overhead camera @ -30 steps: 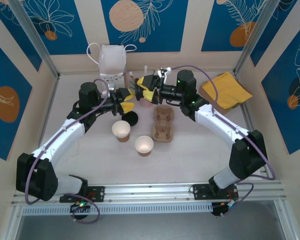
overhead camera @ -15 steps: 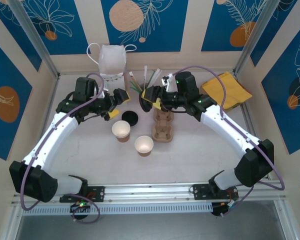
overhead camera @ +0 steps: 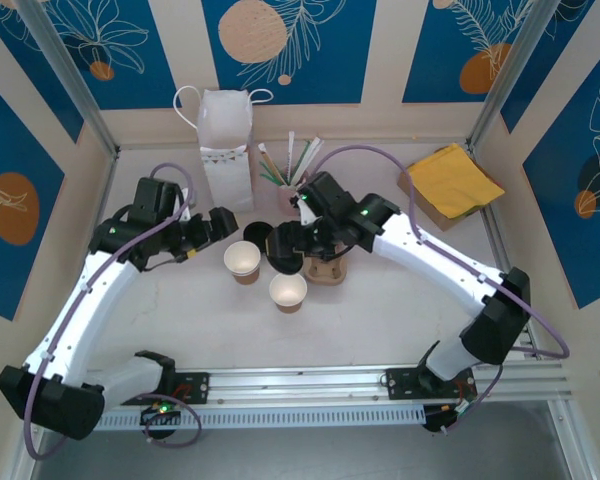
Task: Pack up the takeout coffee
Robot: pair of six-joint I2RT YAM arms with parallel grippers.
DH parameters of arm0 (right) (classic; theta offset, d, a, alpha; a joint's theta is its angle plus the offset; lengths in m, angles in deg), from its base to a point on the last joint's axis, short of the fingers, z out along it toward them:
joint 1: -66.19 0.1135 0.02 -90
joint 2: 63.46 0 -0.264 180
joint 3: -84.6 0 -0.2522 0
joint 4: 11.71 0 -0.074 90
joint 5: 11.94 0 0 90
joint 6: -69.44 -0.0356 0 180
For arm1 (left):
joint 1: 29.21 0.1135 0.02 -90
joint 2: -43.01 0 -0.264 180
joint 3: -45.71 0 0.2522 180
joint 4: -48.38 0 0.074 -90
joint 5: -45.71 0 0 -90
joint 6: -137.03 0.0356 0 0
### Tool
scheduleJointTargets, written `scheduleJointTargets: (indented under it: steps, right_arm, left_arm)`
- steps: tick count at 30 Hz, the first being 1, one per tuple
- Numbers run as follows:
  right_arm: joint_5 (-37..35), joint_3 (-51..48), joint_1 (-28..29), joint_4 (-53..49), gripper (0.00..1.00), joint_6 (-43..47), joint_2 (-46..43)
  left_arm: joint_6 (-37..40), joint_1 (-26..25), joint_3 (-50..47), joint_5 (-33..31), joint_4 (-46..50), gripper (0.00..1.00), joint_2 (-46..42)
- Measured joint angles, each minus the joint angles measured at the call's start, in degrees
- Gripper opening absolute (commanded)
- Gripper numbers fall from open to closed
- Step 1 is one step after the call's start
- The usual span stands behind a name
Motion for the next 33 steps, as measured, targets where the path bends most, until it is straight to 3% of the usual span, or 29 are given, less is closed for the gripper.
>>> scheduleJointTargets:
  steps: [18, 33]
  right_arm:
    - [-15.0, 8.7, 11.2, -14.7, 0.77, 2.2, 15.0]
    - [-22.8, 8.6, 13.2, -15.0, 0.78, 3.3, 17.6]
  left_arm:
    - [2.7, 0.0, -8.3, -6.8, 5.7, 1.00, -10.6]
    - [2.7, 0.0, -8.3, -10.0, 6.8, 1.00, -11.2]
